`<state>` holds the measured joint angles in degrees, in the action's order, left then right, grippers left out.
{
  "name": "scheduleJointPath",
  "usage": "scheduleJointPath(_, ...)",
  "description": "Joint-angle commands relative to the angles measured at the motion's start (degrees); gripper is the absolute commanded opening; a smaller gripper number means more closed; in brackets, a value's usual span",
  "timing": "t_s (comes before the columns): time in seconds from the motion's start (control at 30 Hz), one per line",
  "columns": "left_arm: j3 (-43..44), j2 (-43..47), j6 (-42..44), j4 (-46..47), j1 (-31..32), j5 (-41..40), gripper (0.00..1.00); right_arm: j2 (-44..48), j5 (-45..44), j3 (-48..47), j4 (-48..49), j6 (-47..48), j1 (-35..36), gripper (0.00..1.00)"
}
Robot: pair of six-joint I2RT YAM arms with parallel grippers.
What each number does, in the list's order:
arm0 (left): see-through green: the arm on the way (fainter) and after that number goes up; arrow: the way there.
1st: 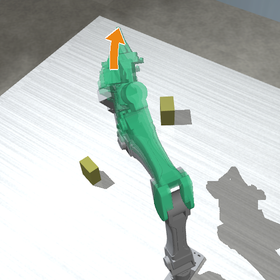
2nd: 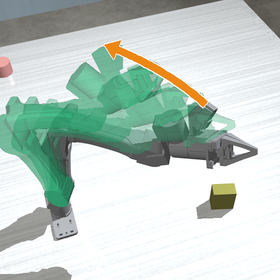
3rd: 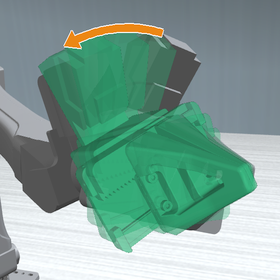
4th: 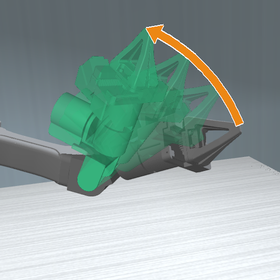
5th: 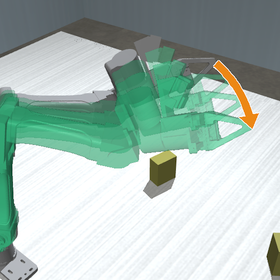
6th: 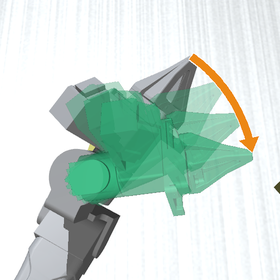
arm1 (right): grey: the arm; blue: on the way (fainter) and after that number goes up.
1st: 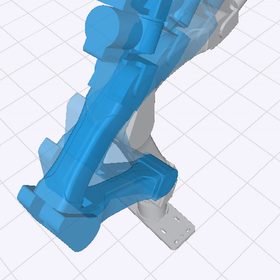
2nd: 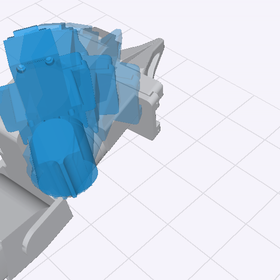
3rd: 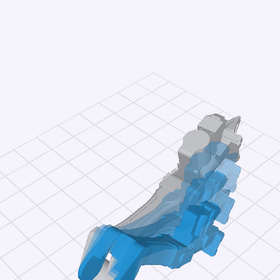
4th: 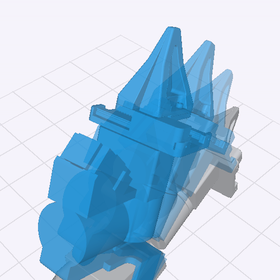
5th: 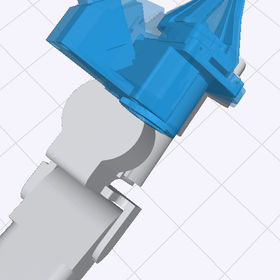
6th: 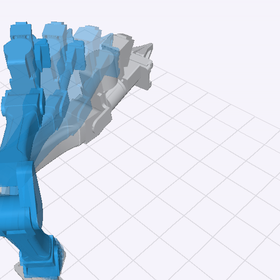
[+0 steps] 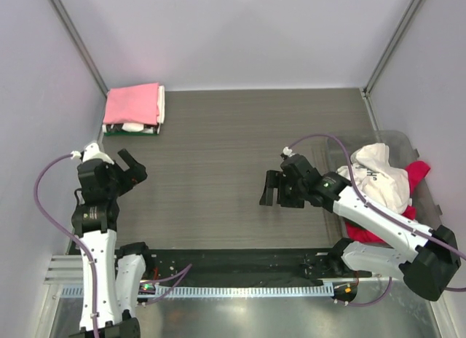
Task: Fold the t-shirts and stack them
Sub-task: Reset both grippers
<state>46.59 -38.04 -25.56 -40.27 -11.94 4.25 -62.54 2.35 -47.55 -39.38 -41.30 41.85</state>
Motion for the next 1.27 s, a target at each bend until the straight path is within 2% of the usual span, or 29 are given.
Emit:
scheduleJointPath(0.0, 0.35, 0.25, -0.89, -1.13, 0.52, -6.88, 1.00, 3.65, -1.65, 0.96, -0.26, -2.91, 0.52, 0.83)
scheduleJointPath(0.3, -0.09, 2.01, 0.69, -1.47, 4.29, -12.59, 1.00, 7.52, -2.09, 4.39, 0.09, -3.79, 0.78, 0.92)
scheduleJointPath(0.67, -0.01, 1.39, 0.78, -1.56, 7.90, -10.84, 1.00, 11.38, -1.65, 4.83, 4.57, -6.51, 1.31, 0.93)
scheduleJointPath(1.23, -0.18, 1.04, 0.86, -1.39, 8.25, -9.70, 1.00, 23.52, -0.76, 9.85, 0.79, -5.99, 1.40, 0.95)
